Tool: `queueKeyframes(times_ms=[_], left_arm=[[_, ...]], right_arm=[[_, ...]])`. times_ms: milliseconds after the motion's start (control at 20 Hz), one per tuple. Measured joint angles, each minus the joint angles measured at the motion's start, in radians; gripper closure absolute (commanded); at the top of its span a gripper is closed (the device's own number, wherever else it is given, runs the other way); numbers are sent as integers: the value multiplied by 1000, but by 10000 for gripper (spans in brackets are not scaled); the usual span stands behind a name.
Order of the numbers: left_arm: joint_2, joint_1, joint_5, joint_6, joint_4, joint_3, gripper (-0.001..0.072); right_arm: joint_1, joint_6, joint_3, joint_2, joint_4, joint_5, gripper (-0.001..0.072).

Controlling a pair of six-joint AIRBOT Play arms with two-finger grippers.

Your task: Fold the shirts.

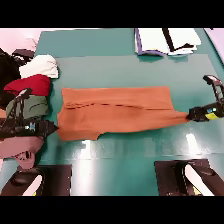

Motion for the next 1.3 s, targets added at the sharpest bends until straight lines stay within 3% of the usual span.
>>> queueKeyframes(times_ms=[300,550,800,850,900,950,1000,1050,1200,1300], left_arm=[[-359,42,236,53,27,157,684],[-696,57,316,109,11,387,684],[-868,60,380,126,3,539,683],[-882,60,390,129,3,551,682],[-892,61,398,129,3,560,671],[-898,61,405,130,2,566,402],[-903,61,406,130,2,571,181],[-906,62,406,130,2,578,167],[-909,62,365,132,2,615,177],[-911,62,322,132,2,637,637]], right_arm=[[39,28,189,-294,-2,-66,698],[45,49,380,-543,27,-98,698],[47,53,550,-729,106,-107,695],[47,53,574,-756,126,-108,645],[47,55,595,-779,147,-114,427],[47,54,613,-798,164,-122,264],[47,51,628,-810,179,-129,259],[43,48,643,-819,198,-136,259],[16,14,652,-821,217,-131,259],[-19,-13,604,-800,225,-119,235]])
